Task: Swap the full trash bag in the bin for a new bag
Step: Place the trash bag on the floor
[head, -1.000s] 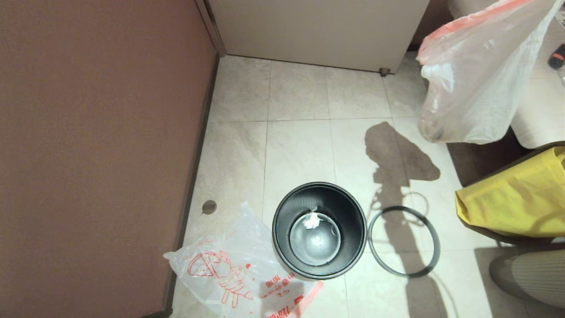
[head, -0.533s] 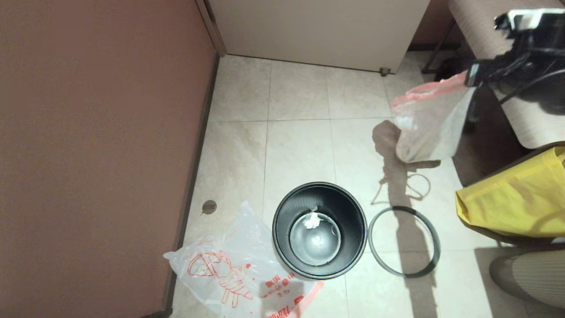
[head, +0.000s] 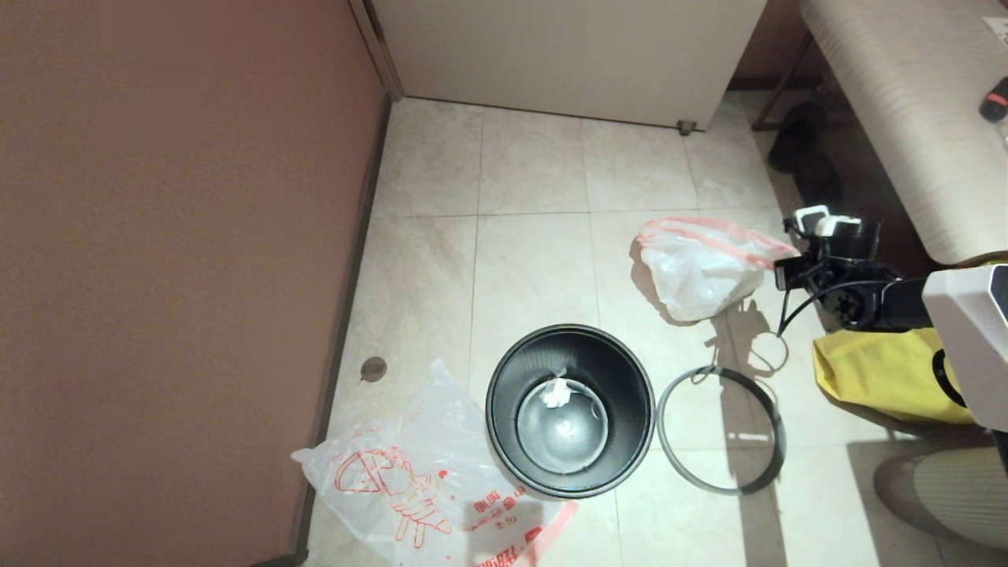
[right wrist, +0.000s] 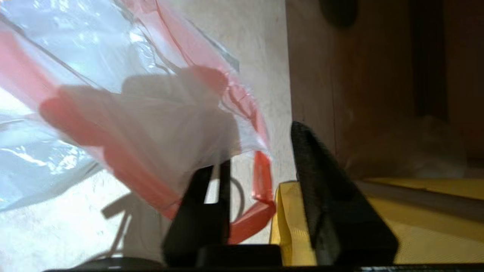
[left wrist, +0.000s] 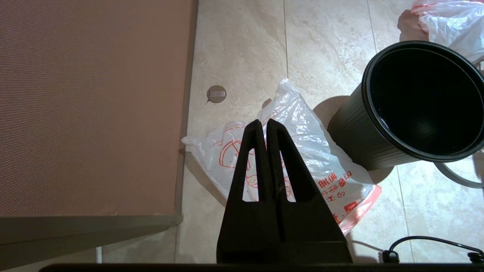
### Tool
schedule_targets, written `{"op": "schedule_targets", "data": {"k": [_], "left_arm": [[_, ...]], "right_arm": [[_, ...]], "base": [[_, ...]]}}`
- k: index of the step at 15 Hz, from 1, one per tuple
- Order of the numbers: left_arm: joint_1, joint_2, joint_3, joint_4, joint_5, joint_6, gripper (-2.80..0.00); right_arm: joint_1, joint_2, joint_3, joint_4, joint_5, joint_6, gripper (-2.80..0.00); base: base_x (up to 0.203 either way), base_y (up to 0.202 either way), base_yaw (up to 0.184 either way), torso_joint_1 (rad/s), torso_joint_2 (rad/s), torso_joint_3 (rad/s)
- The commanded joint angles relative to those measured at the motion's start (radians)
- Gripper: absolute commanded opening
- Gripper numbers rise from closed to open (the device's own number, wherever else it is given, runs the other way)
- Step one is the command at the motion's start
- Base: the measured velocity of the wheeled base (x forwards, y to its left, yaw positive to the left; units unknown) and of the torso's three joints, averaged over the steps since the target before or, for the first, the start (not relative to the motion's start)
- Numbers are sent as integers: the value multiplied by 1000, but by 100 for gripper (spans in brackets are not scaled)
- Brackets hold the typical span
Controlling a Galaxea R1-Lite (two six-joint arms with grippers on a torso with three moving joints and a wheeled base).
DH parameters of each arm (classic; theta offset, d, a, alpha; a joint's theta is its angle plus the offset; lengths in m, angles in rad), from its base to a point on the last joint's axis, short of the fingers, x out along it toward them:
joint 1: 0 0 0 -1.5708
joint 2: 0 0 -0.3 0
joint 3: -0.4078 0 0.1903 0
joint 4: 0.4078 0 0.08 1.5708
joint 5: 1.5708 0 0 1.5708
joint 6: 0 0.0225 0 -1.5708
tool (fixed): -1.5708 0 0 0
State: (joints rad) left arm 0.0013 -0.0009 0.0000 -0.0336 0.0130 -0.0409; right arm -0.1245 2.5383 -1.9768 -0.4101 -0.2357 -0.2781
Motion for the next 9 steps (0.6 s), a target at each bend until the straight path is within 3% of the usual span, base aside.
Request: {"op": "schedule_targets", "data": {"k": [1, 5, 9], "left_arm": [[0, 1, 0, 0, 1, -1, -280], [0, 1, 0, 0, 1, -1, -280], [0, 1, 0, 0, 1, -1, -280]], "right_arm": [[-2, -72, 5, 55, -2, -2, 0], [5, -323, 20, 274, 4, 65, 0], [46, -506, 19, 681, 39, 279, 0]], "base": [[0, 0, 0, 0, 0, 0], [0, 0, 0, 0, 0, 0], [0, 0, 0, 0, 0, 0]]}}
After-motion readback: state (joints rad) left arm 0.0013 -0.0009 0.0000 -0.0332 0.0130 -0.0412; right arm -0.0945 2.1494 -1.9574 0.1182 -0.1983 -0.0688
